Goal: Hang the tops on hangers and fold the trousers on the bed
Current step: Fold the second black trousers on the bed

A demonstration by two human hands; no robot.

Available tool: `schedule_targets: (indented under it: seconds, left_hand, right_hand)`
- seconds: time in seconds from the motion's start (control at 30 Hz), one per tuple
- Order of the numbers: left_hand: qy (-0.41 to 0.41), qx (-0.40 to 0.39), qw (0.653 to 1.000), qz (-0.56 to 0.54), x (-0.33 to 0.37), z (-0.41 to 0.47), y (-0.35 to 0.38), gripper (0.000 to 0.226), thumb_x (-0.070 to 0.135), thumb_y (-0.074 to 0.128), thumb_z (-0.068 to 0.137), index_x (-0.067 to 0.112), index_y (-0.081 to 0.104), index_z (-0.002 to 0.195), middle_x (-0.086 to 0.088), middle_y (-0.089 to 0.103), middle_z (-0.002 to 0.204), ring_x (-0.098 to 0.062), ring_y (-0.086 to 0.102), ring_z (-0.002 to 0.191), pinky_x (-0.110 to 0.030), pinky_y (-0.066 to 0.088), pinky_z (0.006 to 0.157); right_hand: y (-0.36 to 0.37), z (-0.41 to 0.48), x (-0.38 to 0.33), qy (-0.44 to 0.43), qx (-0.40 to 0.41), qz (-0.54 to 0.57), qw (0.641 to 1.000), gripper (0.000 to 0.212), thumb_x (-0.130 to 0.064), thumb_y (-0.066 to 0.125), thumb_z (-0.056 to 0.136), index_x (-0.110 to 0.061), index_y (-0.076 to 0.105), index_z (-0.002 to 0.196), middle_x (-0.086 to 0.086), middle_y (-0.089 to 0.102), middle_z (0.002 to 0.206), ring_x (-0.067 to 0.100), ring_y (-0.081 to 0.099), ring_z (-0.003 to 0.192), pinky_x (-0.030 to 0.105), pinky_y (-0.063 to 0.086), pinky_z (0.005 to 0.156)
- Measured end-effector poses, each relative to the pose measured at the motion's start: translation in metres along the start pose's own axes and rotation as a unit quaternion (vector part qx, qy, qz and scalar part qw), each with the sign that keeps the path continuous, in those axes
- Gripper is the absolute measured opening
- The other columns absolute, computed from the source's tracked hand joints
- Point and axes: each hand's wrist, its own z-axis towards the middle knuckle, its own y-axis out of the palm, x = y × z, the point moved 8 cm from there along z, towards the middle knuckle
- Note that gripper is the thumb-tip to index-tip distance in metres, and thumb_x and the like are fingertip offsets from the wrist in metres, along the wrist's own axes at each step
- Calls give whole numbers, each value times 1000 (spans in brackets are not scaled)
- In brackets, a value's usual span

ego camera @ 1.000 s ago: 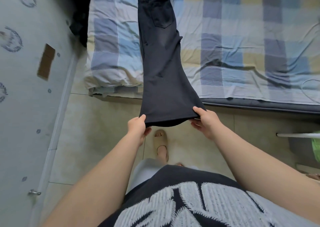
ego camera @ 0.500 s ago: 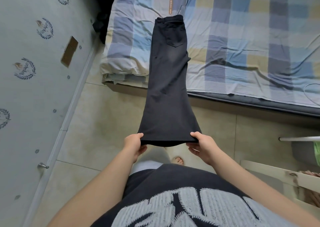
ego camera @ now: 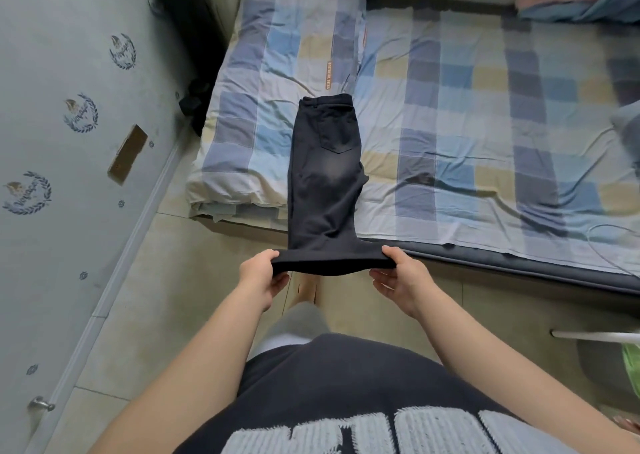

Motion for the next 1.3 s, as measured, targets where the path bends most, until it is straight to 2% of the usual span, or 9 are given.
schedule_targets:
  seconds: [0.2,0.33,0.5,0.57,0.67,0.8,1.03,1.13,1.3]
  left_hand:
    - [-23,-22,999,-18,90,58,64,8,15,58,95,9,59,100,-12,63,94,-21,64,70,-35,58,70]
    - [-40,-22,999,-4,165,94,103,7,10,53,94,11,59,91,-8,64,82,-17,62,64,-33,55,69]
    - [-53,-41,998,19,247,155,154,3,13,57,95,13,59,98,-6,67,83,-13,67,56,-28,51,52]
    - [-59,-43,997,13,272,180,172,4,16,60,95,14,60,99,-6,69,88,-15,69,62,-31,51,56]
    - [-68,-60,996,2,300,213,201,14,24,60,97,15,63,108,-5,72,100,-16,71,75,-32,52,66]
    - [-43,-71,996,31,332,259,239,23,32,56,100,17,66,114,-2,72,107,-19,73,91,-34,54,77]
    - [-8,-94,993,74,364,364,307,30,47,51,101,27,64,119,3,74,112,-20,69,103,-35,52,76]
    - [20,-98,990,94,371,415,338,31,48,51,101,29,61,124,4,73,114,-20,67,105,-35,51,77]
    - [51,-121,981,141,372,488,384,34,47,53,101,30,59,129,7,70,122,-21,66,110,-35,53,79]
  right_hand:
    - [51,65,-97,1,14,25,1000,18,-32,60,97,-14,63,97,10,70,90,22,67,82,34,52,73]
    - [92,106,-164,19,43,31,998,18,-32,61,96,-14,62,101,11,70,90,23,68,85,34,52,76]
    - [140,165,-241,36,68,40,996,21,-34,60,97,-15,63,104,10,71,94,21,69,90,34,53,77]
    - [154,189,-263,49,77,42,995,21,-35,59,98,-15,63,104,10,73,98,21,70,94,36,54,81]
    - [171,227,-293,64,85,50,993,18,-35,58,98,-18,62,102,8,73,101,20,70,95,35,53,78]
    - [188,285,-332,69,94,48,992,17,-34,57,99,-18,61,99,8,72,101,20,69,95,36,51,81]
    - [215,413,-371,72,88,5,993,18,-37,55,100,-21,61,97,4,72,97,17,69,91,33,51,78]
    - [223,477,-381,72,89,-18,993,21,-39,54,99,-21,63,97,2,74,96,15,70,87,32,51,68]
    - [229,565,-396,48,86,-41,994,22,-40,51,100,-22,62,94,-1,74,89,13,70,83,30,51,70]
